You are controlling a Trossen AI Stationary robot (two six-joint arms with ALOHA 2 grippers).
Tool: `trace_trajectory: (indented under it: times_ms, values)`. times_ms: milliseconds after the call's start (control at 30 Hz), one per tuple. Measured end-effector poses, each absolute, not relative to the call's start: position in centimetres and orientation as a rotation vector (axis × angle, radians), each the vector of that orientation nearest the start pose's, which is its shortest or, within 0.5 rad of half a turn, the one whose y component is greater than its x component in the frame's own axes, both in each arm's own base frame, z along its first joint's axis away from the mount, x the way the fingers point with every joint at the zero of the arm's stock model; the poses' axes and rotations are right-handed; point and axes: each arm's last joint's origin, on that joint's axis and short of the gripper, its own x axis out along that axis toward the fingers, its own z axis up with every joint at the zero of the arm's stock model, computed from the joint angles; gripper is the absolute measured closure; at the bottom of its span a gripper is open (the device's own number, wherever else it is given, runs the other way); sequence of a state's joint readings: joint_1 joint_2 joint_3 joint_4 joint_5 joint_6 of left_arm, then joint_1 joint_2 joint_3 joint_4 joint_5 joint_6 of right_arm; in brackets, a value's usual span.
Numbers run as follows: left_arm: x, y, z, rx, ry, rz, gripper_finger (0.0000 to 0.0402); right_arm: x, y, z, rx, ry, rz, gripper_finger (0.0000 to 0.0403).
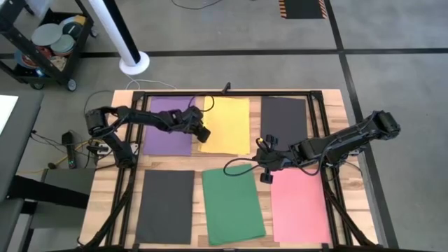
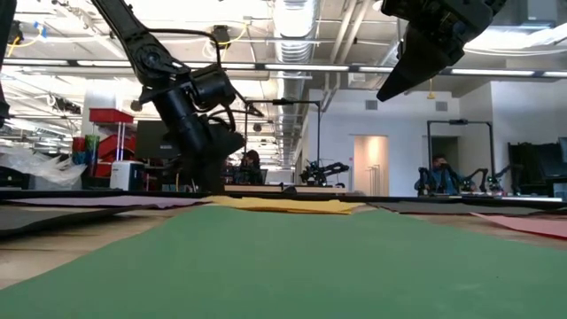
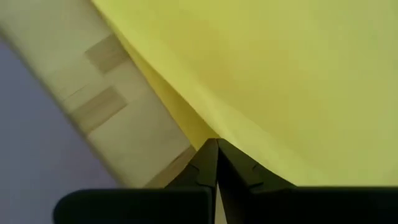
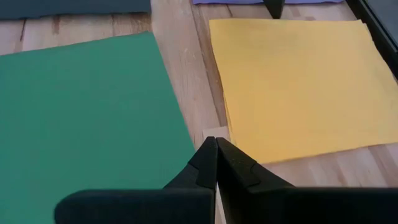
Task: Organize paper
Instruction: Adjust the yellow paper, then stack the black paper on top of the black paper
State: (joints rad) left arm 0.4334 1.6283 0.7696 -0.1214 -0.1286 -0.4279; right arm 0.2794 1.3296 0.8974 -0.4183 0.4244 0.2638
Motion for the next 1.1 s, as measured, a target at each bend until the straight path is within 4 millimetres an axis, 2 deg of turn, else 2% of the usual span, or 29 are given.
trace_trajectory:
  times_ms: [233, 367, 500, 667, 800, 1000, 1100]
  values:
    - [26.9, 12.4, 14.4, -0.505, 0.84, 0.676, 0.0401, 26.0, 6.2, 24.1, -0.047, 0.772, -0.237, 0.0403]
    - [26.7, 11.6, 15.7, -0.437, 0.852, 0.613, 0.0401, 25.9, 6.2, 24.1, -0.044, 0.775, -0.23, 0.0403]
    - [25.8, 9.9, 17.1, -0.353, 0.924, 0.514, 0.0401, 25.9, 6.2, 24.1, -0.045, 0.778, -0.23, 0.0403]
    - [24.9, 6.4, 18.3, -0.253, 1.036, 0.337, 0.0401, 25.9, 6.2, 24.1, -0.045, 0.779, -0.231, 0.0403]
    - [24.7, 5.0, 17.9, -0.166, 1.097, 0.346, 0.0401, 26.0, 6.2, 24.1, -0.042, 0.771, -0.23, 0.0403]
    - [25.3, 5.3, 16.8, -0.104, 1.109, 0.423, 0.0401, 26.0, 6.2, 24.2, -0.042, 0.768, -0.23, 0.0403]
    - [25.4, 5.2, 16.9, -0.119, 1.096, 0.402, 0.0401, 25.8, 6.4, 23.9, -0.14, 0.786, -0.224, 0.0403]
